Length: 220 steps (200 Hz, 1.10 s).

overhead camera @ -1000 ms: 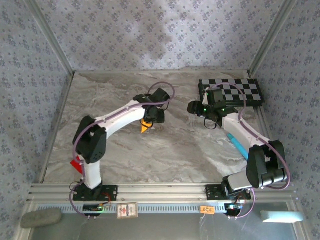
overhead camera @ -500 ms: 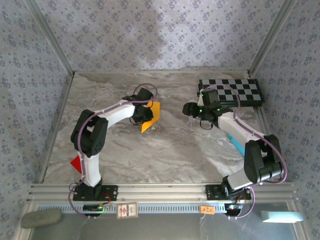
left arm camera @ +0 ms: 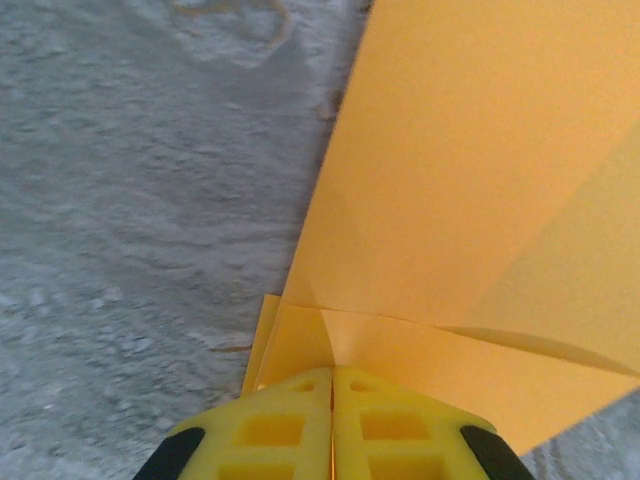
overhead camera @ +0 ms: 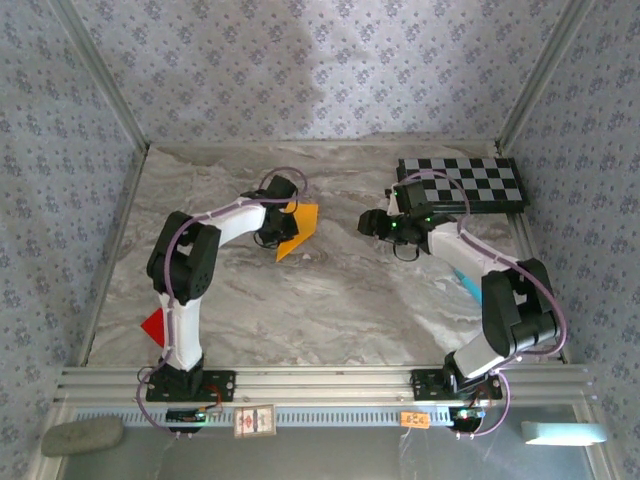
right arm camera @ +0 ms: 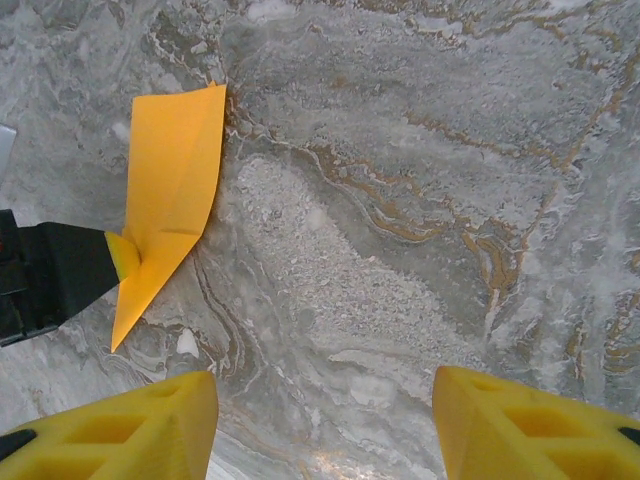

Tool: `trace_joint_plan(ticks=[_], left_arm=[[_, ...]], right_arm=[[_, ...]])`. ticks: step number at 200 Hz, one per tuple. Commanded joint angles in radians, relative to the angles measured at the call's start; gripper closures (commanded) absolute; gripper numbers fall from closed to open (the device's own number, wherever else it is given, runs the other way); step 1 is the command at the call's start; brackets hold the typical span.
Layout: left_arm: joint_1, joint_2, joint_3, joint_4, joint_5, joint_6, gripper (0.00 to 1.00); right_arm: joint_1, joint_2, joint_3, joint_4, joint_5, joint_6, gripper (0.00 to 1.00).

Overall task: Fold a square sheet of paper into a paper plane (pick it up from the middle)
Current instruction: Move the paper to the center of the table, then fold the wing for the fifth time at the center of the table.

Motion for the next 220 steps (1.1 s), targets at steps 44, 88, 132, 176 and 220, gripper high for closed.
trace_joint_plan(ticks=[44,88,132,176,220], left_arm=[[-0.056,-0.004,-0.079,0.029,0.183,0.232,0.95],[-0.107,-0.02,-0.111,0.07,0.266,0.28,0.95],[-0.111,-0.036,-0.124,0.1,0.271,0.193,0.93],[-0.11,-0.036,-0.148,0.117,0.262,0.049,0.93],[-0.111,-0.043,-0.176,0.119,0.248,-0.077,0.94]], right_arm=[[0.022,0.073,0.039,0.077,-0.125,0.05,0.47],[0.08,0.189,0.091,0.086,-0.199,0.086,0.65],[0.133,0.312,0.128,0.113,-0.255,0.17,0.76],[0.145,0.332,0.099,0.139,-0.265,0.243,0.82],[0.109,0.251,-0.018,0.195,-0.16,0.399,0.68]])
